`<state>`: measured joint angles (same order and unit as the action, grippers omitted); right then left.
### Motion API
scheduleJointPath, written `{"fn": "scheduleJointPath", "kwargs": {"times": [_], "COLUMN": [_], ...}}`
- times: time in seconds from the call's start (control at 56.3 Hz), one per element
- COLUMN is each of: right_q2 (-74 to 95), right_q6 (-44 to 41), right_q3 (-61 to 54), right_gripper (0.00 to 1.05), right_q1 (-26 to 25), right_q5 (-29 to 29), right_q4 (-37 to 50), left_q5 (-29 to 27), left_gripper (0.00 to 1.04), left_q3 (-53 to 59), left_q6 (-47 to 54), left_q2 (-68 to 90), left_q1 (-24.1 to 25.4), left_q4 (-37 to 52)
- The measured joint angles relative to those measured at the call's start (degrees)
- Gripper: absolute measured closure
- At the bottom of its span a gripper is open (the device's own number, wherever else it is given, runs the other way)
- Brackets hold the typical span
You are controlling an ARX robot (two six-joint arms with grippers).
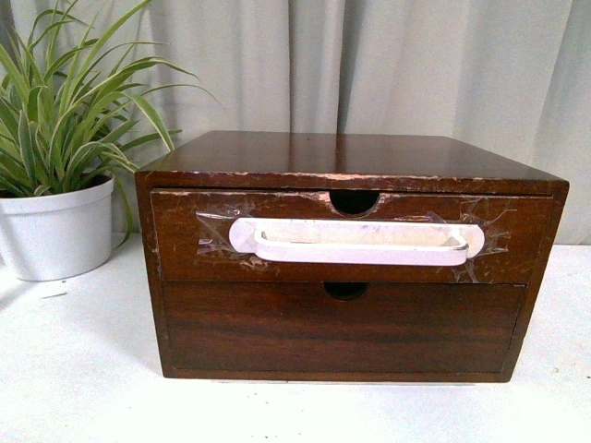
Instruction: Open drawer
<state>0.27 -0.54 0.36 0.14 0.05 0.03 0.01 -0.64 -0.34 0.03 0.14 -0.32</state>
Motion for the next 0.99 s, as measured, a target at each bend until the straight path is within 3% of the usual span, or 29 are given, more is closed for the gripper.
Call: {"fn": "scheduleJointPath", "kwargs": {"times": [0.995], "right_q2": [0.0], "right_q6": [0.0], "right_q3": [0.0], "right_gripper": [0.09], "right_q1": [0.0], "right_q5": [0.0], "right_q4": [0.0], "left_q5": [0.0], "left_gripper": [0.06], "left_q3": [0.0], "left_q6": [0.0], "left_q2": [0.0], "left_q1": [0.0], "left_q4": [0.0]}}
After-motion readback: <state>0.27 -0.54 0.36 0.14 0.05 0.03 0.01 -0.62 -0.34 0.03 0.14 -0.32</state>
